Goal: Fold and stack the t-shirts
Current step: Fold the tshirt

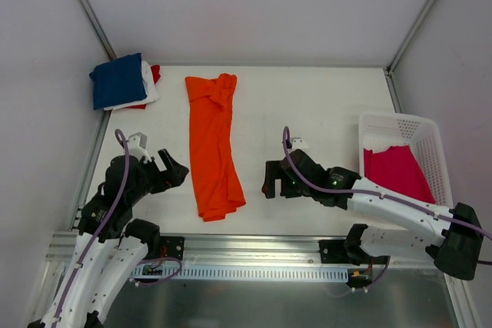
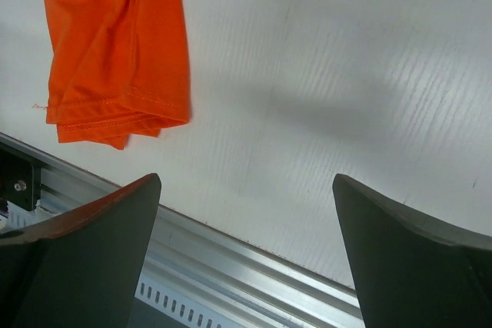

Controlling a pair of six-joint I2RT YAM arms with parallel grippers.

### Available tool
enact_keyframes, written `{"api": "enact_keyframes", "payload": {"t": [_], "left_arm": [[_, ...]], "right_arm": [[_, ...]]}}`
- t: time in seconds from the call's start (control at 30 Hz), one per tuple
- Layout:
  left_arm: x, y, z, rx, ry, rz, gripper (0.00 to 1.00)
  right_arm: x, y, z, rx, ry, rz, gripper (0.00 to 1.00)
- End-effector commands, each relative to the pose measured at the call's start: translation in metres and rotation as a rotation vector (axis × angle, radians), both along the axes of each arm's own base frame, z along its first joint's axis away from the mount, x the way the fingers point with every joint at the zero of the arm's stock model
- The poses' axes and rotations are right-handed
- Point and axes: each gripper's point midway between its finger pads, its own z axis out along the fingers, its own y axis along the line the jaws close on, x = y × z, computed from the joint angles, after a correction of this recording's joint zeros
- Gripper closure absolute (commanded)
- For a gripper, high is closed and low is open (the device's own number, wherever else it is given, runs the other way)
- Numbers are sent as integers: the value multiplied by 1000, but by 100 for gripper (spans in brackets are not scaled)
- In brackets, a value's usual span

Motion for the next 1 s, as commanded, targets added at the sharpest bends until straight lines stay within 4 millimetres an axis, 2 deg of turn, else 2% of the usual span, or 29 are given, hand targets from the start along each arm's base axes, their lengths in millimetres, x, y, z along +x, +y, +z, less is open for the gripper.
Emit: {"api": "enact_keyframes", "payload": {"t": [0.0, 0.07, 0.1, 0.17, 0.2, 0.27, 0.47, 0.53, 0.67, 0.97], "left_arm": [[-3, -7, 9, -80, -13, 11, 13], [-3, -12, -2, -116, 41, 24, 13], [-5, -13, -16, -121, 84, 32, 13], [-6, -16, -31, -155, 146, 64, 13], [-8, -15, -45, -157, 181, 86, 14], [-10, -20, -52, -192, 204, 107, 14], [-15, -16, -93, -151, 279, 181, 15], [-16, -18, -102, -147, 304, 200, 16], [-15, -25, -115, -122, 312, 194, 16], [-12, -47, -135, -71, 317, 161, 17]], "right_arm": [[-3, -1, 1, 75, -8, -51, 1], [-7, 2, -7, 98, 16, -59, 0], [-7, 9, -9, 120, 15, -54, 0], [-11, 15, -18, 129, 42, -47, 1], [-12, 24, -18, 146, 41, -33, 0], [-14, 34, -28, 126, 70, -15, 0], [-14, 77, -44, 157, 126, 55, 1], [-14, 83, -54, 139, 148, 63, 1], [-12, 98, -57, 153, 167, 86, 1], [-12, 105, -74, 135, 192, 90, 0]]}}
